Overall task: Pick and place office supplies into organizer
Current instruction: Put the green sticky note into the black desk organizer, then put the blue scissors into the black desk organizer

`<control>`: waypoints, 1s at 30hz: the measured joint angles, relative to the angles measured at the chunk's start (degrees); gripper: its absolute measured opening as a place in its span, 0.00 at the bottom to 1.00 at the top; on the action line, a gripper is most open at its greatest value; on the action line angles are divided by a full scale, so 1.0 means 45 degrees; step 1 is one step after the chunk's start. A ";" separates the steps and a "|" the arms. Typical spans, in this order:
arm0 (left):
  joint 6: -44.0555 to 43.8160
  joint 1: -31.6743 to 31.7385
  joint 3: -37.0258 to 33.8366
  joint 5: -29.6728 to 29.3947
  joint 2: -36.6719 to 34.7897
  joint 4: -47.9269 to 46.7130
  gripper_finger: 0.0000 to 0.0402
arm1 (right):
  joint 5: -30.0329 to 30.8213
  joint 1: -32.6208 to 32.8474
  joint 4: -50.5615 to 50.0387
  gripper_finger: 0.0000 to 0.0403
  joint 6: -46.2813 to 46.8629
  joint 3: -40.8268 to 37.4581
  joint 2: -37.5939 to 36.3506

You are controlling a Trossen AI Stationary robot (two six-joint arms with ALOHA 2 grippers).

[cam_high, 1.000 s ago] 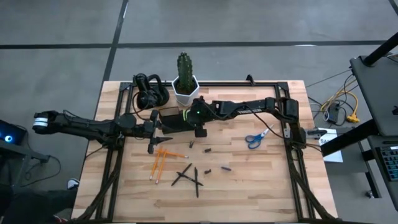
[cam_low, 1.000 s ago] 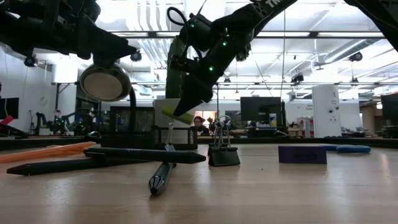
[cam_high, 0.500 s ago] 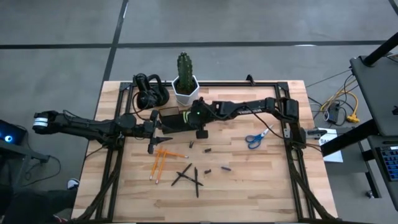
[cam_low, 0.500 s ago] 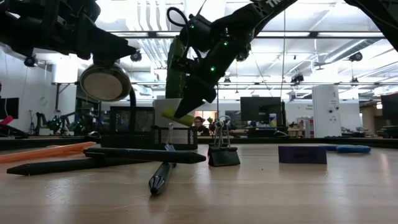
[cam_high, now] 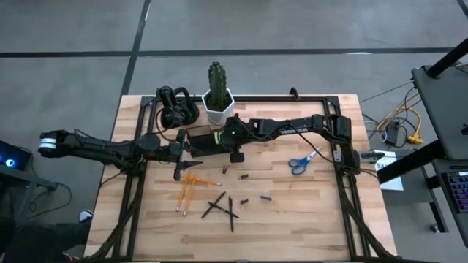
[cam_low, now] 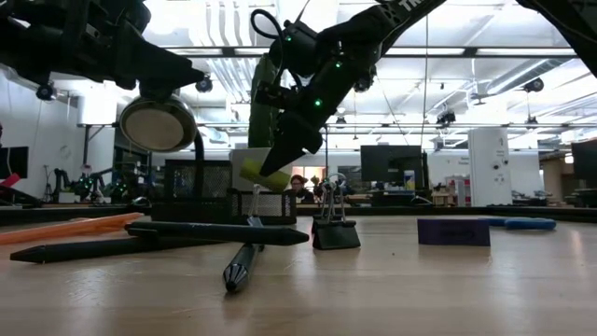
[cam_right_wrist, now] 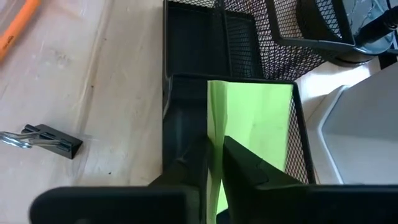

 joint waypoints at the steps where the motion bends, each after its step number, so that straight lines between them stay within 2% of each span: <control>1: -0.0001 0.0000 0.0000 0.0000 0.0000 -0.0004 0.39 | 0.0007 0.0000 0.0000 0.09 -0.0004 0.0000 0.0000; 16: -0.0003 0.0000 0.0000 0.0000 0.0000 -0.0009 0.39 | 0.0163 0.0000 0.0155 0.24 -0.0242 0.0000 0.0000; 18: 0.0002 0.0000 0.0000 -0.0002 0.0000 -0.0009 0.39 | 0.0608 0.0013 0.0160 0.25 -0.0244 0.0000 0.0000; 23: 0.0002 0.0000 0.0000 0.0000 0.0000 -0.0009 0.39 | 0.2812 0.0007 -0.0028 0.27 -0.0242 0.0018 -0.0070; 30: 0.0084 0.0000 0.0000 -0.0003 0.0000 -0.0007 0.39 | 0.3088 0.0077 -0.1993 0.27 -0.0752 0.0481 -0.0388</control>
